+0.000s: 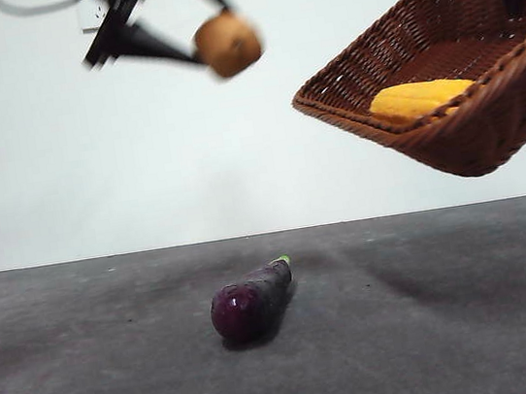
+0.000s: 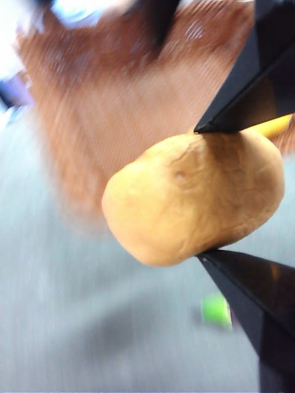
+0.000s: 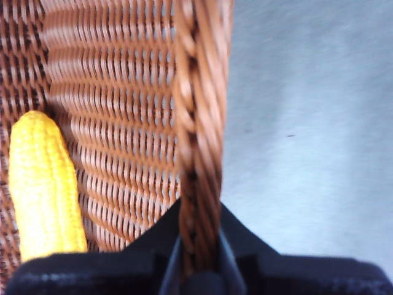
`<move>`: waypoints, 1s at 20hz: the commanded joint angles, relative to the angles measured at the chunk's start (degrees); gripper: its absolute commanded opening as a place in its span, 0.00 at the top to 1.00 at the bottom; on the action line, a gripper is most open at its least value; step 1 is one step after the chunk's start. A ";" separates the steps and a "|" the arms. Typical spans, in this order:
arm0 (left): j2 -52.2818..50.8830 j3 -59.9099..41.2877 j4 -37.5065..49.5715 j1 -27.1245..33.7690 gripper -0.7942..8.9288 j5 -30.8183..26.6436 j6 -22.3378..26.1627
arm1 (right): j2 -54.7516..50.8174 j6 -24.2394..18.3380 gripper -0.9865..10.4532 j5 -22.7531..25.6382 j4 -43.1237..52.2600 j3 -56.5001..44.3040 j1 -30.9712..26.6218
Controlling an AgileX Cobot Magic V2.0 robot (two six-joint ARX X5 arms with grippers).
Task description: Help me put the vegetables on the table into the basket
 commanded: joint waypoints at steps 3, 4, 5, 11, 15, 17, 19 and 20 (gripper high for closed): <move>-0.76 -0.61 0.00 -9.70 0.93 -8.48 5.05 | 1.09 0.83 0.92 -7.43 -0.85 -0.35 0.15; -0.55 -0.61 -0.04 -11.43 0.93 -12.15 5.14 | 1.22 0.83 0.92 -9.09 -0.81 -0.35 0.44; -0.13 -0.61 0.22 -13.16 0.93 -15.65 5.53 | 1.25 0.81 0.92 -9.92 -0.92 -0.35 0.90; 3.43 -0.61 -0.74 -16.04 0.92 -23.37 4.98 | 1.25 0.81 0.92 -10.14 -1.27 -0.37 3.28; 4.48 -0.61 -0.68 -15.61 0.44 -23.74 2.93 | 1.29 1.46 0.92 -9.88 -1.27 -0.37 5.05; 4.48 -0.61 0.09 -15.61 0.40 -23.74 2.47 | 1.29 1.46 0.92 -9.86 -1.27 -0.37 5.05; 4.46 -0.50 1.18 -15.61 0.40 -23.71 1.84 | 1.29 1.46 0.92 -9.84 -1.27 -0.37 5.03; 4.35 -0.15 1.29 -15.61 0.40 -23.74 1.86 | 1.29 1.46 0.92 -9.68 -1.27 -0.37 5.03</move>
